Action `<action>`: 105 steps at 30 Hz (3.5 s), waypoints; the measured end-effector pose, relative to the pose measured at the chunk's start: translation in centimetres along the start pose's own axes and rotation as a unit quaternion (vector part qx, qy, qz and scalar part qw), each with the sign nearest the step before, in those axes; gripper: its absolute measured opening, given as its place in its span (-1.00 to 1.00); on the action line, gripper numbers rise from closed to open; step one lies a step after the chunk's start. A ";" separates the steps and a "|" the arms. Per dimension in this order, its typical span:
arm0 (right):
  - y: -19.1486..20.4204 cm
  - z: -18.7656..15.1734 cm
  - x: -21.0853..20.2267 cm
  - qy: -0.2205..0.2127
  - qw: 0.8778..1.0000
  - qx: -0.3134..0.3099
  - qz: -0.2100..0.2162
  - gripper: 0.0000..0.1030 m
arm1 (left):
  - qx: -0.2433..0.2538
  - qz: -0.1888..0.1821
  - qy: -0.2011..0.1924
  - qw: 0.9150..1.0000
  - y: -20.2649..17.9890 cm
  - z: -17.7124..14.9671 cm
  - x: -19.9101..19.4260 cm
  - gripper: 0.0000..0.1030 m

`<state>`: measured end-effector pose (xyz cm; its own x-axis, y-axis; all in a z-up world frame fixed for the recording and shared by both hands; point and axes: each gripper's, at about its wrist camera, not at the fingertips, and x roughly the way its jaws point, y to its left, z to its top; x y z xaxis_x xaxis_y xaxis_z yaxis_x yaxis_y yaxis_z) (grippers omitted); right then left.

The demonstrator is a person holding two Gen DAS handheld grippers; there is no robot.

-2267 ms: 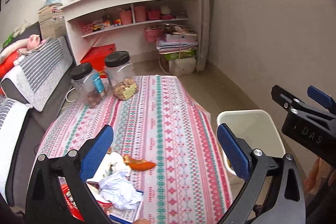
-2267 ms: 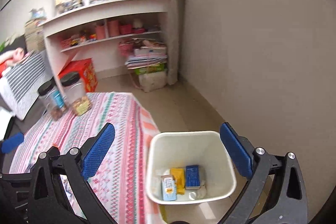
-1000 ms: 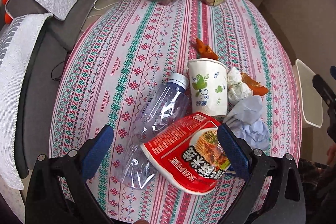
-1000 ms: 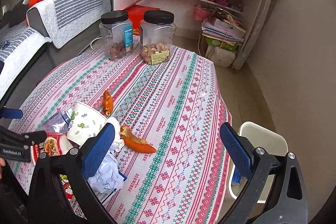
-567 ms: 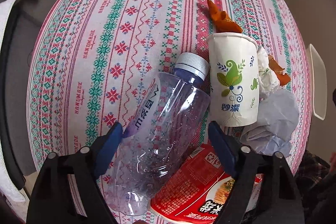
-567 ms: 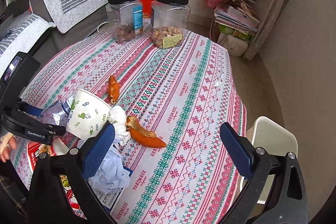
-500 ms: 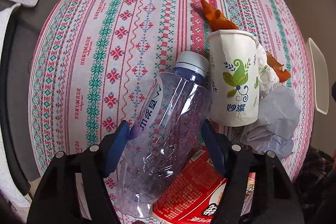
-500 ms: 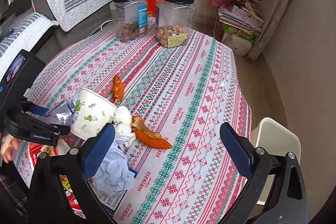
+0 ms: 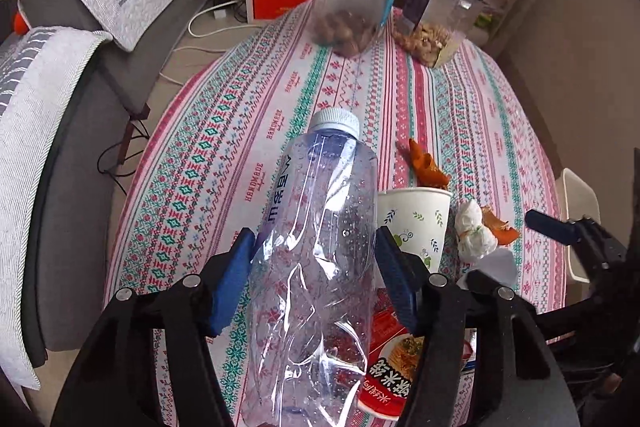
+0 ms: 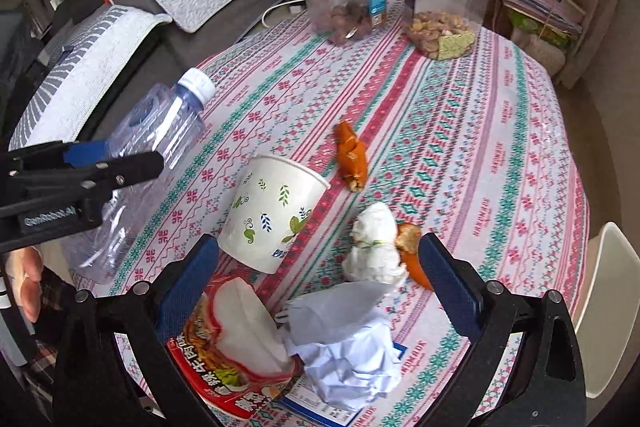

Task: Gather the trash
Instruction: 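Grasp the clear water bottle with the left gripper while the right grasps the white paper cup, then carry the bottle and cup over the white bin while the right gripper opens to drop the cup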

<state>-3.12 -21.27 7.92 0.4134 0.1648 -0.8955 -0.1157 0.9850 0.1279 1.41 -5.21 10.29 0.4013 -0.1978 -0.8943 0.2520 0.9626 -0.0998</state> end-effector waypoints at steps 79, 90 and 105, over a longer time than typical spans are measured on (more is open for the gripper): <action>-12.0 -3.6 -14.7 -0.246 0.960 0.097 -0.095 0.12 | -0.014 -0.045 -0.176 0.983 -8.3 0.8 -3.7 0.25; -15.5 -6.0 -17.1 -0.261 0.949 0.131 -0.116 0.12 | 0.012 -0.068 -0.181 0.981 -12.5 0.1 -4.4 0.24; -22.5 -9.1 -20.1 -0.267 0.925 0.219 -0.159 0.13 | 0.052 -0.095 -0.171 0.979 -19.2 -1.2 -4.2 0.24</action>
<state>-17.03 -47.21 19.15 0.7642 -0.2512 -0.5940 0.4175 0.8947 0.1587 -6.17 -22.63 15.41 0.6051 -0.4392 -0.6641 0.4319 0.8818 -0.1897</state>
